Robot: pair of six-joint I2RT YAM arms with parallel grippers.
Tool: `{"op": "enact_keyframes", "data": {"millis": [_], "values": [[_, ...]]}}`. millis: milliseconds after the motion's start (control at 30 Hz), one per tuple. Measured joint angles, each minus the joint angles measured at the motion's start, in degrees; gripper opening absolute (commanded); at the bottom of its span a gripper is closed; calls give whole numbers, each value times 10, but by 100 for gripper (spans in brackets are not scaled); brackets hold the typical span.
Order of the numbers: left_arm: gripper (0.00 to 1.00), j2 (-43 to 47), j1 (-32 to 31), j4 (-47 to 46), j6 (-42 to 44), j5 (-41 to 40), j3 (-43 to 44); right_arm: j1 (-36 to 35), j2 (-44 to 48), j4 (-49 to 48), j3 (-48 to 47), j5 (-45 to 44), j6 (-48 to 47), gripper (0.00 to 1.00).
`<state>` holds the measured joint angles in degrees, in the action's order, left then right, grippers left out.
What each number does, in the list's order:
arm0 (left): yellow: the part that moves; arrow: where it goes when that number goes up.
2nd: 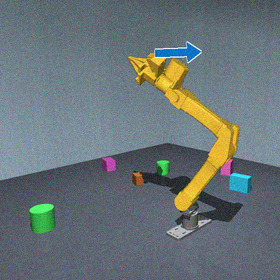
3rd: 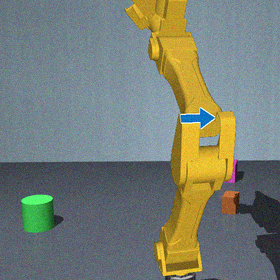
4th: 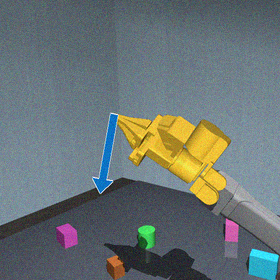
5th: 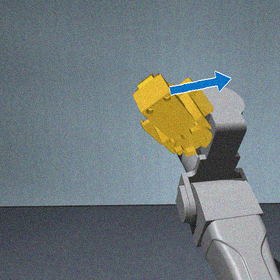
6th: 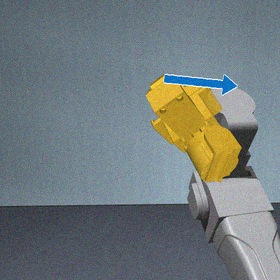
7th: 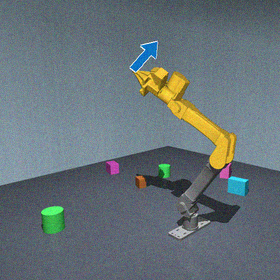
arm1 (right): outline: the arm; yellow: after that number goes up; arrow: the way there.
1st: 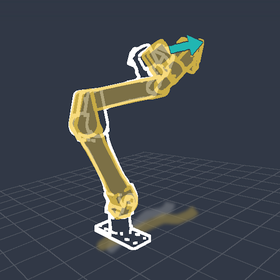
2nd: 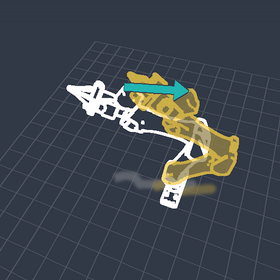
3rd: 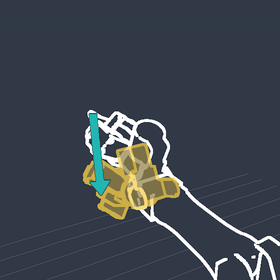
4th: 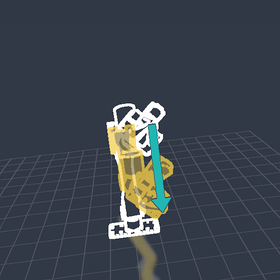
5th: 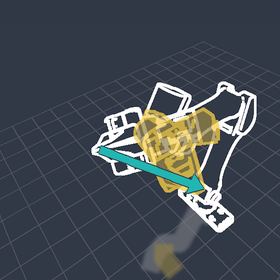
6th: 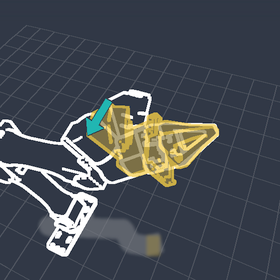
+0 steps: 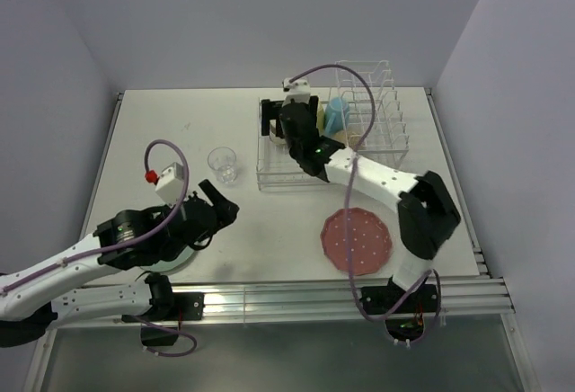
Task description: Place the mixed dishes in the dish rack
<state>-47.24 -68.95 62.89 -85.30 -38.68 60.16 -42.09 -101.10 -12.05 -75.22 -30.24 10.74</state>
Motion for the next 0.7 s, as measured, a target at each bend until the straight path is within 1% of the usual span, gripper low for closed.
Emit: {"op": "enact_keyframes", "data": {"millis": [33,67,133,233,333,467,500,533,600,700], "values": [[90,-8,16,-14,23,8,-2,-4,26,28,-6,4,14,99],[90,-14,39,-31,48,18,-7,-7,55,59,-14,15,28,99],[90,-32,117,-76,110,61,-26,-16,115,126,-30,37,55,98],[86,-73,264,-125,197,141,-52,-23,217,226,-40,75,91,98],[85,-111,378,-159,254,194,-56,-27,320,320,-39,92,120,98],[81,-167,495,-193,300,249,-34,-28,439,419,-36,93,152,97],[76,-186,514,-201,306,260,-25,-28,461,440,-36,93,157,97],[75,-207,532,-204,310,273,-14,-28,482,458,-36,91,161,97],[74,-255,553,-217,319,293,10,-28,514,489,-38,85,167,97],[74,-333,560,-231,330,323,52,-28,527,524,-49,71,166,97]]}}
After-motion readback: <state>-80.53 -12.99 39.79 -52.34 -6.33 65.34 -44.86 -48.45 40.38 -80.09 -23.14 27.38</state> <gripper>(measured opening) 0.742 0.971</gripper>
